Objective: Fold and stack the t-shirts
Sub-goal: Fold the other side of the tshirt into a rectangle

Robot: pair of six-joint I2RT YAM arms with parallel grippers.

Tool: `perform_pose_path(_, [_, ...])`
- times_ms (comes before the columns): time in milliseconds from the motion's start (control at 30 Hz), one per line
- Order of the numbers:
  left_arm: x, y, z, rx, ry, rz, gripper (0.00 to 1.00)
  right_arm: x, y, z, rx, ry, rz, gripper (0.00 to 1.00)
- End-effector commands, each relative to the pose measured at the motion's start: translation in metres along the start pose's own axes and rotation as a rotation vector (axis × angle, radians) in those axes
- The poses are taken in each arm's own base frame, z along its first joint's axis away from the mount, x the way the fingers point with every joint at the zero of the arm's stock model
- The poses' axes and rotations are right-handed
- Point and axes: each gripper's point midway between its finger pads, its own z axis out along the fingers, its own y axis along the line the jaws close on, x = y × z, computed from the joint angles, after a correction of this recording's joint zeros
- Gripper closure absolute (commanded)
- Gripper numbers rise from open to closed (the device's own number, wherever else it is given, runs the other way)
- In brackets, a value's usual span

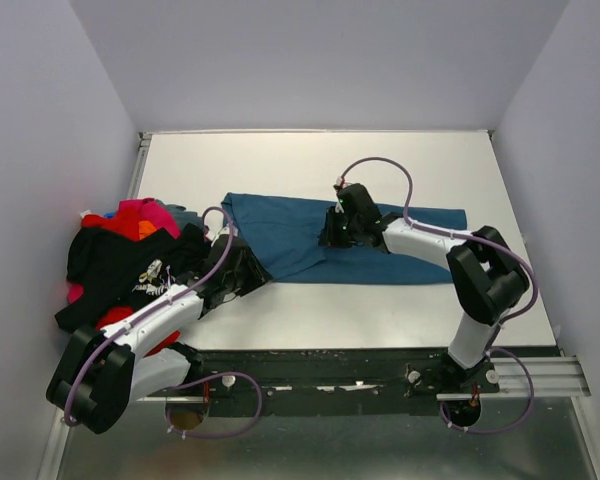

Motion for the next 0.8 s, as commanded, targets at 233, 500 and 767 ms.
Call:
perform_pose_path(233, [-0.001,0.013,0.008,-0.057,-0.020,0.000,0.47,0.038,-0.017,0.016,-0.073,0.175,0.152,0.65])
perform_pose_path(500, [0.000,0.013,0.013,-0.070,-0.007,0.011,0.52,0.052,-0.007,0.015,-0.146,0.225,0.172,0.65])
perform_pose_path(767, [-0.001,0.012,0.016,-0.075,-0.001,0.015,0.57,0.045,-0.005,0.005,-0.149,0.188,0.157,0.69])
